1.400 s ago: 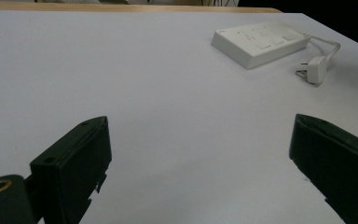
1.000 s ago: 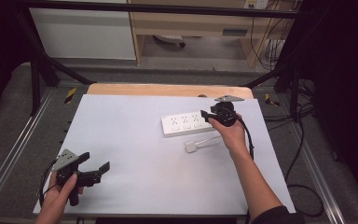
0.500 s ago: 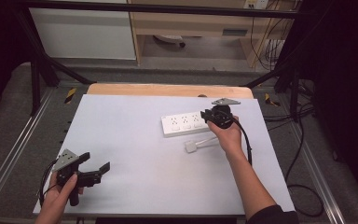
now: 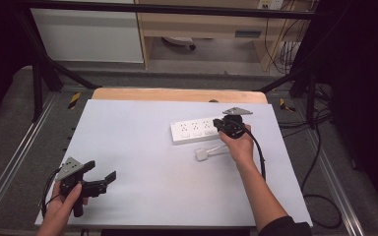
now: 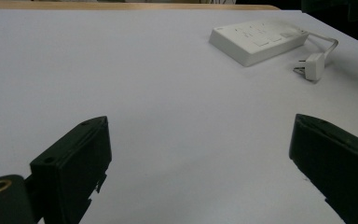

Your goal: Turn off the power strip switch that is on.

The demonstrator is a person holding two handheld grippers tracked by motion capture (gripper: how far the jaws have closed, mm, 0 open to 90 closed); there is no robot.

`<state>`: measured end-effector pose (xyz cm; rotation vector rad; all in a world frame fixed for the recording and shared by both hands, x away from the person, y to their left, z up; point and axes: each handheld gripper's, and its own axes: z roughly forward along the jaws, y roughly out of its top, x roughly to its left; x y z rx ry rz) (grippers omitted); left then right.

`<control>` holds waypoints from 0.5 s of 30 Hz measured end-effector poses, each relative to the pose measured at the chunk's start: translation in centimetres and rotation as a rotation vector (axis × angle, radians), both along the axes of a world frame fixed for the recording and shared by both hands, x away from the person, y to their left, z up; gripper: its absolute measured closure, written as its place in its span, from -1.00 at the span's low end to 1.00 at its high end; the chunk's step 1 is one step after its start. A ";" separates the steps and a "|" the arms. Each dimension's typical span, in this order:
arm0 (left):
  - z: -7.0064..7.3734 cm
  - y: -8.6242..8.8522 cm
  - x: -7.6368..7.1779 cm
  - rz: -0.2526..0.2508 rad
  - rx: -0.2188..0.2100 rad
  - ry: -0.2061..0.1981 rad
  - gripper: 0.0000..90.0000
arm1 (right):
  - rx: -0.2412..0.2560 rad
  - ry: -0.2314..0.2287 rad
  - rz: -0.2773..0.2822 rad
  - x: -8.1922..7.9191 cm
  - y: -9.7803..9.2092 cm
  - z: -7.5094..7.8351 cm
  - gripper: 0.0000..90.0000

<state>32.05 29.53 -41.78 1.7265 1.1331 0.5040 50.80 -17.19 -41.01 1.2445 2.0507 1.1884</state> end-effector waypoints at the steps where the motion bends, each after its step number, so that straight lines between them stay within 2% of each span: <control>1: 0.0 0.0 0.0 -0.001 0.000 0.000 -0.88 | -0.002 0.003 -0.001 0.0 0.0 -0.2 0.96; 15: 0.0 0.0 0.0 0.001 0.000 0.003 -0.88 | 0.006 0.012 -0.001 -0.2 0.0 -1.0 1.00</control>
